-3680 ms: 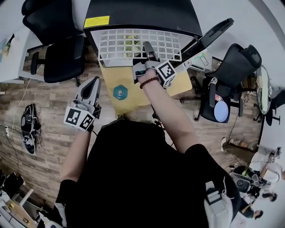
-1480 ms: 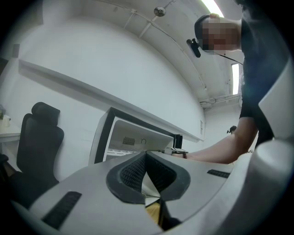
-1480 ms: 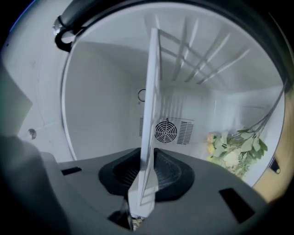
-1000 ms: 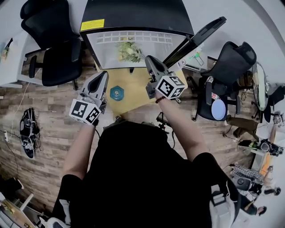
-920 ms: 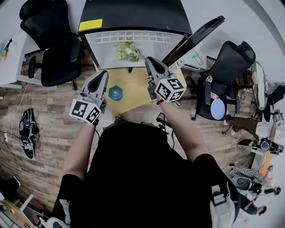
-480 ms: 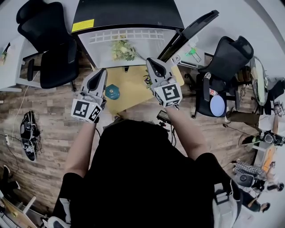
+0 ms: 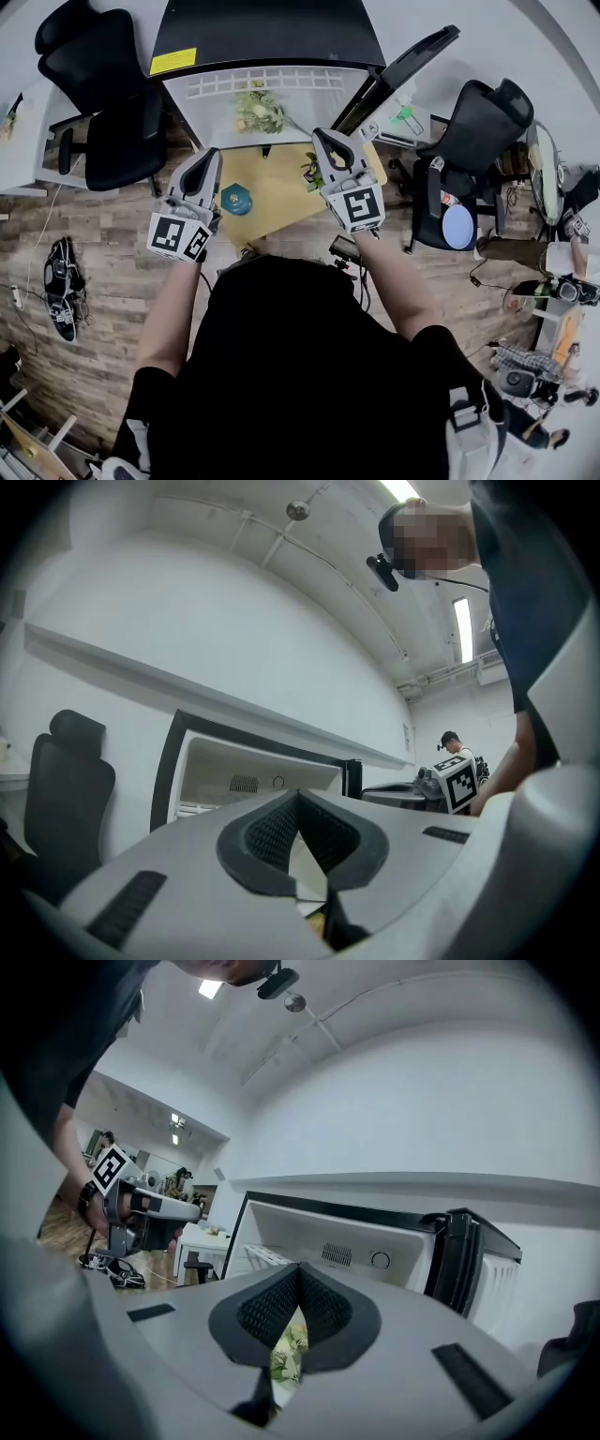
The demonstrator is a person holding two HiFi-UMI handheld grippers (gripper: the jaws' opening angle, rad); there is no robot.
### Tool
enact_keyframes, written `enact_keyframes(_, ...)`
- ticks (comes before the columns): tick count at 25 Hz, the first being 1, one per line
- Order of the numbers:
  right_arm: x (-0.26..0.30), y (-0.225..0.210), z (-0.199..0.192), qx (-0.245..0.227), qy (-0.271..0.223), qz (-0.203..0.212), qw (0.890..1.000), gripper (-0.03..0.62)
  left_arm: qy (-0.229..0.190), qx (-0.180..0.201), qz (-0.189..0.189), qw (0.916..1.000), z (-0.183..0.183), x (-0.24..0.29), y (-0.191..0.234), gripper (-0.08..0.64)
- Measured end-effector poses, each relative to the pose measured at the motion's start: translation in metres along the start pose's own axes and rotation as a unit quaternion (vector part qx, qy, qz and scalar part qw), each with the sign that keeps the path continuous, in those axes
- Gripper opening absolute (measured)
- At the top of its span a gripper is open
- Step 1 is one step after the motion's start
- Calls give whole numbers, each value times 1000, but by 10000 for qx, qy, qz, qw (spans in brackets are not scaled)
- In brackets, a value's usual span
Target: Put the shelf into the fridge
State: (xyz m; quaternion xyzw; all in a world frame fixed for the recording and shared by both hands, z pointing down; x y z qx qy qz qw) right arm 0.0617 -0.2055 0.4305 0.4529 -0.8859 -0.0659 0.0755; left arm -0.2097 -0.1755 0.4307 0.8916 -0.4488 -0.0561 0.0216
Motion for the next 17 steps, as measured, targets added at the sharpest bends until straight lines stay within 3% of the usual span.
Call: enact_keyframes(17, -10, -1, -5, 189, 106, -77, 9997, 14, 9, -89, 88, 9999, -1, -7, 1, 18)
Point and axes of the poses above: the fingertips, and each gripper's own axes: x forward along the fingers, y to its left, z out of its top, the point moved 8 cm from there along -x, backward along the fingers, and after that the axes turned 3 degrees about x, right-handed, at the moved point
